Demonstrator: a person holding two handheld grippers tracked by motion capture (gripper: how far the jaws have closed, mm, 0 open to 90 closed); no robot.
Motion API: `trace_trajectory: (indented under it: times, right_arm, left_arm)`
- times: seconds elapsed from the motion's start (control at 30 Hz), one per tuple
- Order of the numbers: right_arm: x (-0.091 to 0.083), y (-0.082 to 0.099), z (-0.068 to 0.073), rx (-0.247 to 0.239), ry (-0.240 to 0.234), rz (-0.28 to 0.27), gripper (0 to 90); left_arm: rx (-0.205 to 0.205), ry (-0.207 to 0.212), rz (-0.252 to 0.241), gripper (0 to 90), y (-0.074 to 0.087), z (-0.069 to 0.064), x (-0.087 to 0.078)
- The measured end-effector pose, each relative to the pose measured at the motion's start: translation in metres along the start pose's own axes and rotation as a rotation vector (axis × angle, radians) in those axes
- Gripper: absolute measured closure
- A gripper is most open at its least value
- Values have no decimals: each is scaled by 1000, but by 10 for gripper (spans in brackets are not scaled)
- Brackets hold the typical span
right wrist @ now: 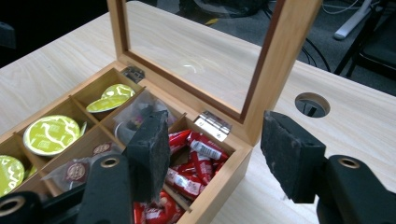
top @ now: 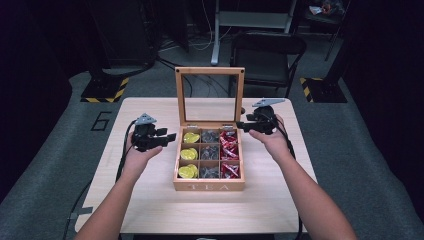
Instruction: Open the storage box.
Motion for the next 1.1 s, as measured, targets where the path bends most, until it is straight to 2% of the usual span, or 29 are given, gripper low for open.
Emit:
trace_trajectory:
  times: [0.1,0.2,0.4,0.57,0.77,1.1]
  right_arm:
    - [-4,5,5,-20,0,-5,441]
    - [-8,12,11,-22,-26,7,478]
    - [-16,22,19,-27,-32,-3,496]
    - [-24,31,25,-53,-42,-7,540]
    - [-28,46,29,-64,-66,13,577]
    - [-27,67,36,-94,-52,34,538]
  left_arm:
    - [5,3,-12,498,0,-2,-2]
    - [3,9,-13,499,2,-4,-2]
    - [7,7,-11,510,5,-4,-9]
    - [9,7,-13,514,7,-5,-14]
    - [-20,4,-33,514,14,-6,-20]
    - [-38,-11,-33,510,24,-6,-26]
Point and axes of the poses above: each handheld gripper's, and its own axes: x roughly forward along the jaws, y roughly out of its underside, z roughly to its left, the point moved 2 cm from there along x, roughly forward along the jaws, and after that the axes turned 15 degrees about x, right-handed, at the moved point
